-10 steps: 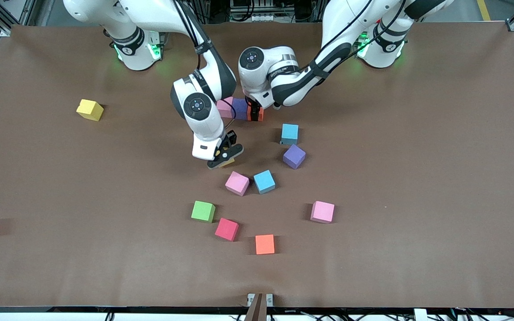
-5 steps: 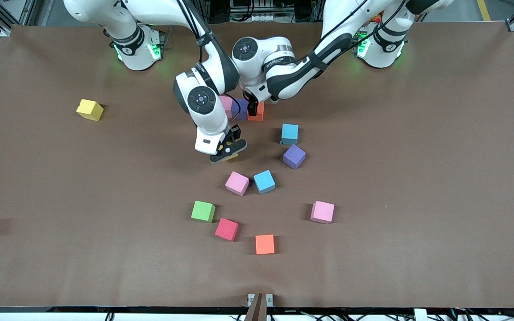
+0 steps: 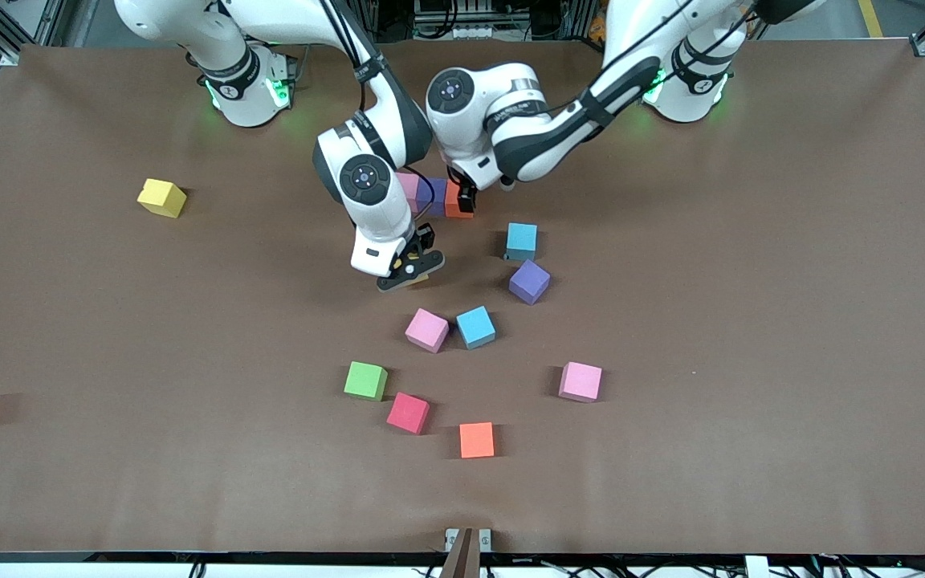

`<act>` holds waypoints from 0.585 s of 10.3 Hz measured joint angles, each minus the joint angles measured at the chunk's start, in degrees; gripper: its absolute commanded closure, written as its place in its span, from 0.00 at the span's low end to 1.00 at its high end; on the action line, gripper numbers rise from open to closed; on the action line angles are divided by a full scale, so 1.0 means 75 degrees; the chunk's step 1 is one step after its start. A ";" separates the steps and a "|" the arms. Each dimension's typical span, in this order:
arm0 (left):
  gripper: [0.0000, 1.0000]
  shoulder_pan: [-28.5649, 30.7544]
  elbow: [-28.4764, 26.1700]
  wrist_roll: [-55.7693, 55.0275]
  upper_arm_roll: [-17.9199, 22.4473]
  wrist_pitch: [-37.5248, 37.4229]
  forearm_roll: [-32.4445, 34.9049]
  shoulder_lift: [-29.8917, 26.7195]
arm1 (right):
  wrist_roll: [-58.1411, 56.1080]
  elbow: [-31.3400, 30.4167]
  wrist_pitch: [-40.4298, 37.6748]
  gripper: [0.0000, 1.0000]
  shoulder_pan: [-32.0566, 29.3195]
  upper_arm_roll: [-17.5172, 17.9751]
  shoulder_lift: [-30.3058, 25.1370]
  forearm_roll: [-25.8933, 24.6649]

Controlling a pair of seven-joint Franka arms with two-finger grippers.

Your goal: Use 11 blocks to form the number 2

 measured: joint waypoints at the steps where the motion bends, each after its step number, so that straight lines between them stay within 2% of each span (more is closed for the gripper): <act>1: 0.00 0.0277 0.0043 0.0088 -0.0102 -0.0144 0.0041 -0.0001 | 0.0414 0.0005 -0.0019 1.00 0.0080 0.0043 0.0000 0.0001; 4: 0.00 0.0897 0.0075 0.0434 -0.0223 -0.0320 0.0149 -0.0041 | 0.1797 0.0043 -0.0026 1.00 0.0259 0.0281 -0.0006 0.0006; 6: 0.00 0.1389 0.0102 0.1318 -0.0233 -0.0349 0.0182 -0.0084 | 0.3132 0.0130 -0.0026 1.00 0.0599 0.0338 -0.0020 0.0007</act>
